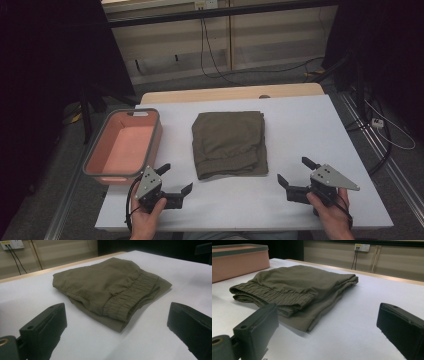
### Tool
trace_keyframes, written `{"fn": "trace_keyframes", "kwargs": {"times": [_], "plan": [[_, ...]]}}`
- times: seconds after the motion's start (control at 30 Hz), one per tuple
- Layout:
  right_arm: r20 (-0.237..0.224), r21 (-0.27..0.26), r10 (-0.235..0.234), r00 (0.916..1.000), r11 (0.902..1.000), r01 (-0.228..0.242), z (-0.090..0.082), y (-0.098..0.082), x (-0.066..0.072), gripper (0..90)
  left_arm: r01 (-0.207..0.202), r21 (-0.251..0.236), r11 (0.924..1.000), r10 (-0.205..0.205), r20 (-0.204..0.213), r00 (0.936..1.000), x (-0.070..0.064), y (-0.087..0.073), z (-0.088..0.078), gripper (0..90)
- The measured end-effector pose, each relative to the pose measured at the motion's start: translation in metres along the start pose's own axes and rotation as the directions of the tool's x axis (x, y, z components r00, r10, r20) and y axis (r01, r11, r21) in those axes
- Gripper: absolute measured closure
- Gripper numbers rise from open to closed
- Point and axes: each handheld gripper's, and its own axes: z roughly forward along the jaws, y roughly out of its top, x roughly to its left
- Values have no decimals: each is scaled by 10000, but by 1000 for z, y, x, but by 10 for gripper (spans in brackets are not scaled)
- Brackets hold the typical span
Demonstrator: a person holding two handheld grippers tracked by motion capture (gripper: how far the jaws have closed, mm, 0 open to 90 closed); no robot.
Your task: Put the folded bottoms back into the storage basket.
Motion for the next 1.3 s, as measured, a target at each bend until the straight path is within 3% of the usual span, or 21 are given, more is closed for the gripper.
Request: {"fn": "trace_keyframes", "kwargs": {"times": [0.4,0.63,0.8,1.1,1.3], "plan": [[-517,165,-100,9986,9998,109,5,-1,3,31,179,151,9997,-178,-28,9998,4,-1,0,30],[-1081,360,-457,9931,9981,498,12,-1,12,30,105,218,9997,-106,27,9999,4,-2,-1,30],[-1233,518,-348,9918,9978,415,18,0,17,32,151,243,9996,-153,70,9999,4,-2,-1,31],[-1696,776,-509,9842,9949,648,27,8,26,52,174,311,9994,-174,-20,9998,6,-3,0,32],[-2187,1096,-710,9732,9892,968,38,14,35,46,165,289,9994,-164,-61,9998,6,-2,-2,33]]}}
